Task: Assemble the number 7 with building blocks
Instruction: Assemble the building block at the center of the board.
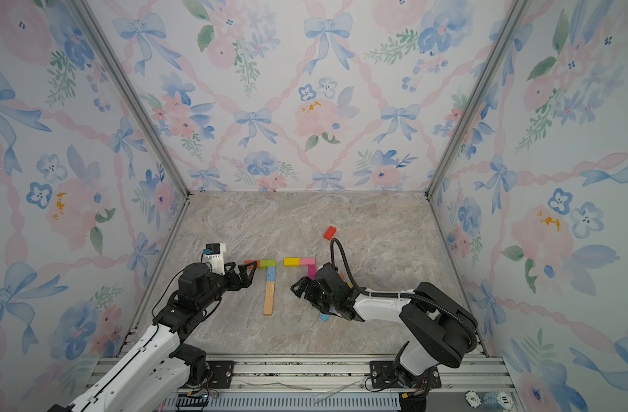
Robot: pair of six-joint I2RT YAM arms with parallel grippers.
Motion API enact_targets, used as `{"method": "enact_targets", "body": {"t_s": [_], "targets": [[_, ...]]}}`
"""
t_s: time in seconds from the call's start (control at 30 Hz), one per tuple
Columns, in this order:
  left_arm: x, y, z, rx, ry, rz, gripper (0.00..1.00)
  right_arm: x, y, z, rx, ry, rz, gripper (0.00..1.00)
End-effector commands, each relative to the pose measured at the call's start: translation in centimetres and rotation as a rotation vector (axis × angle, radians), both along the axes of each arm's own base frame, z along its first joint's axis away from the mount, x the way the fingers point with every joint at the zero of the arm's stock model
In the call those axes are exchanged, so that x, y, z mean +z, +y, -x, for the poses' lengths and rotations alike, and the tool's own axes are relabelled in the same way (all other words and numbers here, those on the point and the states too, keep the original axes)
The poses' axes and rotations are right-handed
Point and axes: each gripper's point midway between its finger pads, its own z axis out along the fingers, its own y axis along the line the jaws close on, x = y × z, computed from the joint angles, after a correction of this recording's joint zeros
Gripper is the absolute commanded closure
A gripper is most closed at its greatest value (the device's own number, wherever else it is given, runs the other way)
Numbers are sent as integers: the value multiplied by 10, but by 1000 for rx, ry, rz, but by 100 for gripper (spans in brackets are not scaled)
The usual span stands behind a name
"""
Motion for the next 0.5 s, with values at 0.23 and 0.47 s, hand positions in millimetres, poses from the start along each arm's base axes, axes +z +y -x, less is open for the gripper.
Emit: {"method": "enact_targets", "body": {"t_s": [0.23,0.47], "targets": [[0,2,0,2,-17,0,2,-19,-12,1,-4,39,74,2],[-1,2,0,-1,-17,3,2,-20,-12,1,-2,43,75,2]]}}
